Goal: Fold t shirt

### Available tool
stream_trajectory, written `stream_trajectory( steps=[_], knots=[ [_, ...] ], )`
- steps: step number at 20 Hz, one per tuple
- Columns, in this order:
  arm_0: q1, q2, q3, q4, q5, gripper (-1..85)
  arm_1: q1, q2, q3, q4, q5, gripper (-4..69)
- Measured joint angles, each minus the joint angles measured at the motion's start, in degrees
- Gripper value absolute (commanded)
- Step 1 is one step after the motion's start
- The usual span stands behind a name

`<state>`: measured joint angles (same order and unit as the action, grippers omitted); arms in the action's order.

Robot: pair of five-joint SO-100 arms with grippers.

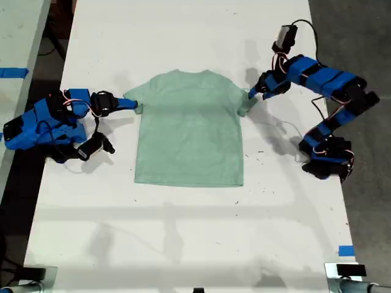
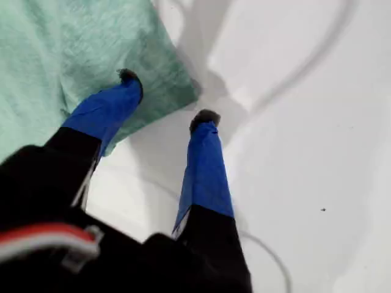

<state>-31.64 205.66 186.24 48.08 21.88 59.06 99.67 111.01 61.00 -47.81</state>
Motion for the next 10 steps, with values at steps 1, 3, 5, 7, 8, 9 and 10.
stream_trajectory(
  steps=[1, 3, 5, 7, 8, 9, 10],
  knots=[
    [0.0, 0.0, 0.0, 0.0, -0.1, -0.3, 0.0, -2.5, -0.3, -1.5, 0.0, 20.4],
    [0.0, 0.0, 0.0, 0.0, -0.1, -0.3, -0.3, -6.3, -0.4, -4.7, 0.0, 19.6],
    [0.0, 0.0, 0.0, 0.1, -0.1, -0.3, -0.3, -8.4, -1.9, -6.3, -0.2, 4.3],
    [0.0, 0.0, 0.0, 0.1, -0.1, -0.3, -0.3, -10.3, -3.2, -7.9, -0.6, 1.3],
    [0.0, 0.0, 0.0, 0.1, -0.1, -0.3, -0.4, -10.7, -3.6, -8.6, -0.6, 1.3],
    [0.0, 0.0, 0.0, 0.1, -0.1, -0.3, -1.0, -10.8, -3.8, -9.5, -0.6, 1.3],
    [0.0, 0.0, 0.0, 0.1, -0.1, -0.3, -1.2, -10.7, -3.8, -9.6, -0.6, 1.2]
  ],
)
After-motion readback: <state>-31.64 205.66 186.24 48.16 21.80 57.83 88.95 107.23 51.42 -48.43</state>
